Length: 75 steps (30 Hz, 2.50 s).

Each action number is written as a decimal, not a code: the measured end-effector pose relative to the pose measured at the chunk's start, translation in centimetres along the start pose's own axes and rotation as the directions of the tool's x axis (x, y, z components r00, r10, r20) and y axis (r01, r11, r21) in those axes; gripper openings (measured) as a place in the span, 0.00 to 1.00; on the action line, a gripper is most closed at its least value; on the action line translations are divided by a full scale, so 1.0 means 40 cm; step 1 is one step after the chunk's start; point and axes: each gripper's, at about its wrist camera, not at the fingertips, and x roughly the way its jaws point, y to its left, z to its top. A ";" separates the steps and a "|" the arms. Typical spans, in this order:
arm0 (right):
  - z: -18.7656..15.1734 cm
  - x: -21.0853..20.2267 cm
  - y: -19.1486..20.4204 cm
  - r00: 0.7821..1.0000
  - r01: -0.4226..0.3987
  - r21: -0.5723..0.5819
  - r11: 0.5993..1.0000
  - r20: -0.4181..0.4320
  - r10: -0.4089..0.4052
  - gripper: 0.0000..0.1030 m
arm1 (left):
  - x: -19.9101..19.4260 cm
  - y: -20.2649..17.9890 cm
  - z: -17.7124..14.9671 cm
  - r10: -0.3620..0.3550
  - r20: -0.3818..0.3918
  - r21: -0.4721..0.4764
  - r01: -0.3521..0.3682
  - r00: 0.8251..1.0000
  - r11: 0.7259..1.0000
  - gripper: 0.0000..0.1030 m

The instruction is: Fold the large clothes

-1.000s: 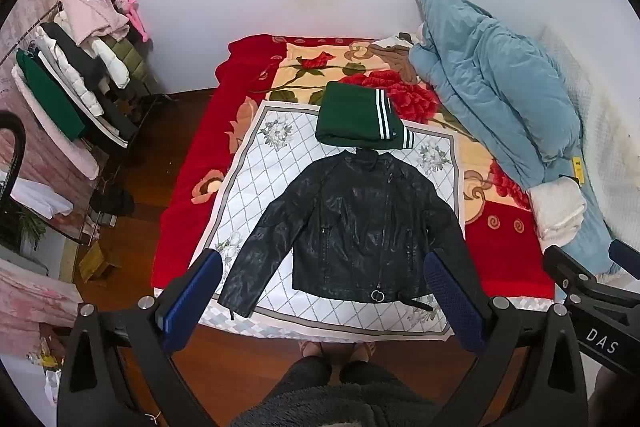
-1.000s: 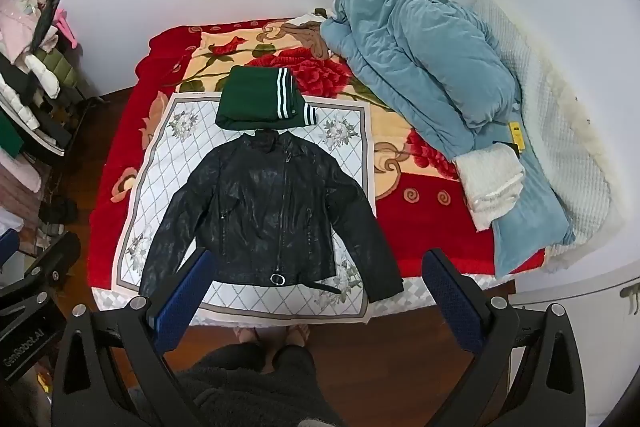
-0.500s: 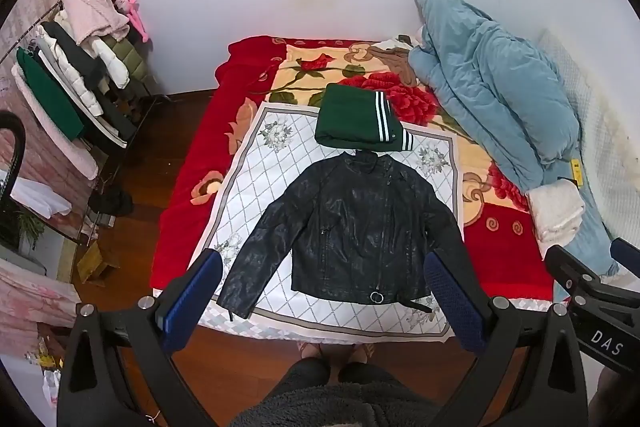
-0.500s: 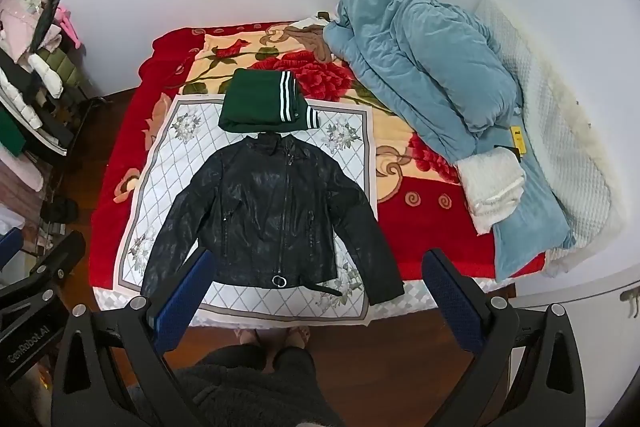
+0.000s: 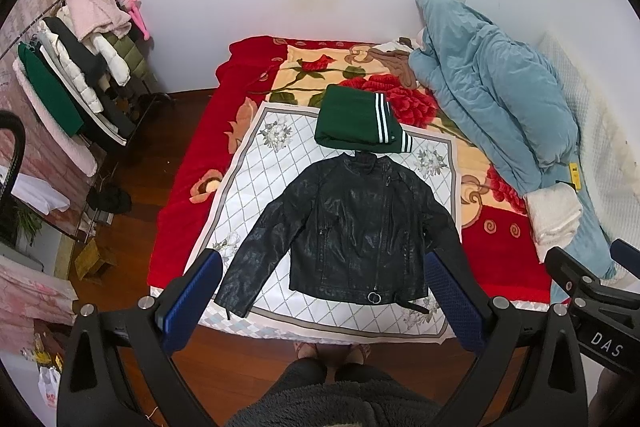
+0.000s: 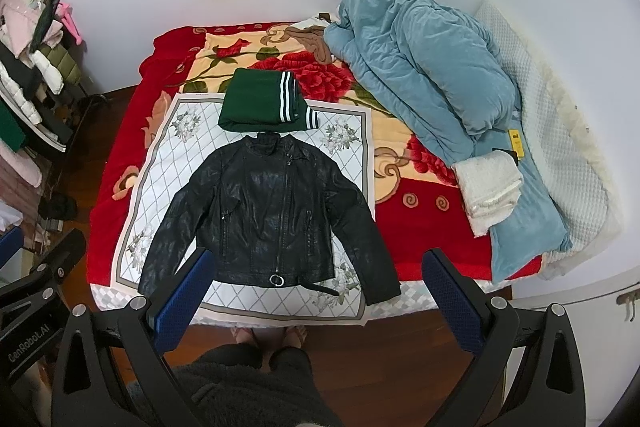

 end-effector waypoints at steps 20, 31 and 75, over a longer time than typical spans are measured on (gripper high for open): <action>-0.005 -0.030 0.007 1.000 -0.001 -0.014 1.000 0.011 0.001 1.00 | -0.005 0.025 0.001 -0.006 0.002 -0.001 0.006 1.000 1.000 1.00; -0.004 -0.037 0.014 1.000 0.002 -0.015 1.000 0.015 -0.002 1.00 | -0.008 0.038 -0.011 -0.006 0.008 -0.004 0.006 1.000 1.000 1.00; 0.013 0.202 -0.038 0.996 -0.004 0.188 0.982 -0.082 0.020 1.00 | 0.234 0.046 0.084 0.136 0.101 0.053 -0.142 0.985 0.988 1.00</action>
